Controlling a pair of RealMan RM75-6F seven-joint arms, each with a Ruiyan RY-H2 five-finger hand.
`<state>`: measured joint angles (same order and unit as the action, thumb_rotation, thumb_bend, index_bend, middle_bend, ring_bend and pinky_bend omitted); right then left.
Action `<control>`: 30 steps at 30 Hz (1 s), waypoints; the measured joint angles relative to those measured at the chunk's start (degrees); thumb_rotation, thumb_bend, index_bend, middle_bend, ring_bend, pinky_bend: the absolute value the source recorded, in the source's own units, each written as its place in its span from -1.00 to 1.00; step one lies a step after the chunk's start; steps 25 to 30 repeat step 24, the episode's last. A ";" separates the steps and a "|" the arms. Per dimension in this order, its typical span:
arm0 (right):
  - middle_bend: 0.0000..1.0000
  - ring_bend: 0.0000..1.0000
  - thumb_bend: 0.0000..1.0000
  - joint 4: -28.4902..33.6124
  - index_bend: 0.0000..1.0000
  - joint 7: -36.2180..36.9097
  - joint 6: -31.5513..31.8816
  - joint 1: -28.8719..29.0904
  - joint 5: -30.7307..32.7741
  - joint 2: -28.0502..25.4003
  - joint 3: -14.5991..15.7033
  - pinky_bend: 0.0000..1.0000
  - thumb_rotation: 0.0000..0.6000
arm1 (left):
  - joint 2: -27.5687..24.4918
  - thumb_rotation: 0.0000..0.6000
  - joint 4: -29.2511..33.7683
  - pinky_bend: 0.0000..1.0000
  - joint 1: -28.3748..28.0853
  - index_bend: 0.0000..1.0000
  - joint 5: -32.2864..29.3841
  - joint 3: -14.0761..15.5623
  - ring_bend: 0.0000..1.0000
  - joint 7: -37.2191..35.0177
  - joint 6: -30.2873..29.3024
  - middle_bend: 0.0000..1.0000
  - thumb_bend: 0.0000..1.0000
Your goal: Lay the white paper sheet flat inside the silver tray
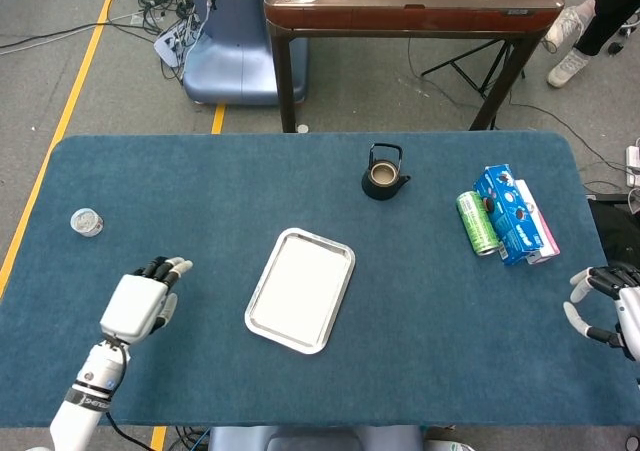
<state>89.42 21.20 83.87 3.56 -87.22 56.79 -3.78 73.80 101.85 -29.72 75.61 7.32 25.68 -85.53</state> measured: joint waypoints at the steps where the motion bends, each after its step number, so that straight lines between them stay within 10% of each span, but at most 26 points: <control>1: -0.14 -0.40 -0.34 0.14 0.15 -0.42 -0.08 0.05 -0.09 0.10 0.09 -0.69 1.00 | 0.24 1.00 -1.35 -0.24 1.11 -0.46 0.70 -0.05 -0.67 -0.61 -1.60 -0.59 0.07; 10: -0.14 -0.40 -0.34 0.92 0.15 -4.17 -0.86 0.39 0.61 1.13 0.28 -0.69 1.00 | 0.05 1.00 -7.58 -0.27 11.68 -0.41 5.43 -0.29 -0.67 -4.54 -12.35 -0.55 -0.01; 30: -0.15 -0.40 -0.34 1.32 0.15 -8.04 -3.49 1.61 0.83 2.31 0.99 -0.69 1.00 | -2.22 1.00 -7.57 -0.27 15.03 -0.38 7.13 -2.22 -0.66 -10.89 -7.63 -0.51 -0.01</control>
